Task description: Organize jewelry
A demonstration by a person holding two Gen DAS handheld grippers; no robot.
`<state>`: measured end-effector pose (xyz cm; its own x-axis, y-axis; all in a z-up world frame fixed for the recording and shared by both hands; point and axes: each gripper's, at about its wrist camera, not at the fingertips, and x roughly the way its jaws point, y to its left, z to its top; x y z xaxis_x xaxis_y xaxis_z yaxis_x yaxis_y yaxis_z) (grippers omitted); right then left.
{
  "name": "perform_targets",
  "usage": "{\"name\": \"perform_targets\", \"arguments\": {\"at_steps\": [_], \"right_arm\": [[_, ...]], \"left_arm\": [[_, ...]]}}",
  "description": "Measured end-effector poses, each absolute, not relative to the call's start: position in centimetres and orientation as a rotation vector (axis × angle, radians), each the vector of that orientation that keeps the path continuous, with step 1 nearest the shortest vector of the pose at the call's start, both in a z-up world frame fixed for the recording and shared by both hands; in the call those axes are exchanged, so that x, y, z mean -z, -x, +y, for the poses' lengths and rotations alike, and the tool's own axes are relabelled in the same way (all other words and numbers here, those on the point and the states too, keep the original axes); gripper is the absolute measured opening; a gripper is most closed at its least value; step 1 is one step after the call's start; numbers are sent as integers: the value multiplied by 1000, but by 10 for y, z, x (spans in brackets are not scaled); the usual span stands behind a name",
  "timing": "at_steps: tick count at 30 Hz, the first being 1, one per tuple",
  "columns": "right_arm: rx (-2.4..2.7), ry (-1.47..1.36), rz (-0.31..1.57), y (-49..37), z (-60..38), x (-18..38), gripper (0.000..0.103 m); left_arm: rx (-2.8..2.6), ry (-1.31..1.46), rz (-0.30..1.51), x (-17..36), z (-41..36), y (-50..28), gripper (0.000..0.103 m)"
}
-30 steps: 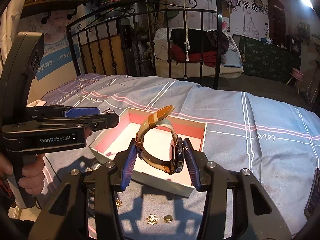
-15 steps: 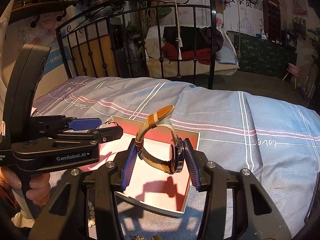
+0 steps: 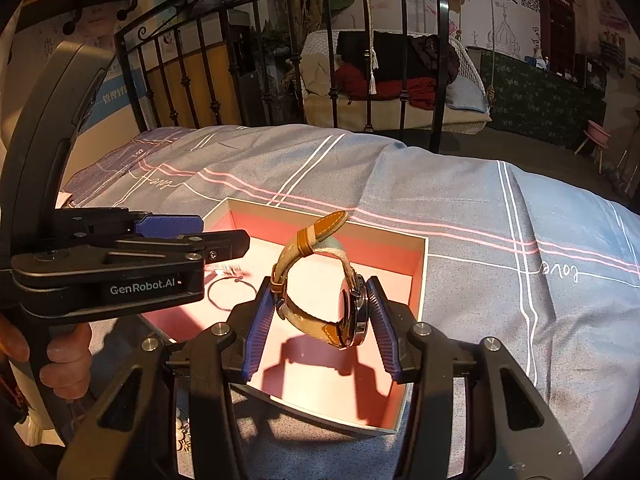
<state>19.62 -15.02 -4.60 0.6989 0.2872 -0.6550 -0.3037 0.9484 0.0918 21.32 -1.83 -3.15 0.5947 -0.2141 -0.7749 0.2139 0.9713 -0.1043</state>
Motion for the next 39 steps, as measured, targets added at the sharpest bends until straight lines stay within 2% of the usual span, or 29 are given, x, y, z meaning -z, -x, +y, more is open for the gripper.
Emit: {"name": "perform_targets", "arguments": {"at_steps": [5, 7, 9, 10, 11, 17, 19, 22, 28, 33, 38, 39], "right_arm": [[-323, 55, 756, -201, -145, 55, 47], [-327, 80, 769, -200, -141, 59, 52], [-307, 110, 750, -196, -138, 60, 60], [-290, 118, 737, -193, -138, 59, 73], [-279, 121, 719, -190, -138, 56, 77], [-221, 61, 609, -154, -158, 20, 80], [-197, 48, 580, -135, -167, 12, 88], [-168, 36, 589, -108, -177, 16, 88], [-174, -13, 690, -73, -190, 58, 86], [-200, -38, 758, -71, -191, 81, 65], [-235, -26, 770, -73, -184, 85, 54], [-243, -25, 777, -74, -183, 87, 49]], "left_arm": [[230, 3, 926, 38, -16, -218, 52], [227, 12, 919, 35, -13, -217, 52], [235, 37, 903, 29, -8, -212, 61], [239, 48, 890, 24, -6, -209, 70], [240, 51, 872, 19, -3, -204, 76], [255, 46, 773, -12, 12, -161, 87], [237, 32, 758, -15, 17, -144, 88], [242, 41, 776, -4, 25, -119, 88], [205, 91, 891, 45, 37, -88, 86], [206, 86, 948, 65, 38, -87, 84], [190, 59, 925, 64, 39, -93, 82], [184, 52, 925, 65, 39, -95, 81]]}}
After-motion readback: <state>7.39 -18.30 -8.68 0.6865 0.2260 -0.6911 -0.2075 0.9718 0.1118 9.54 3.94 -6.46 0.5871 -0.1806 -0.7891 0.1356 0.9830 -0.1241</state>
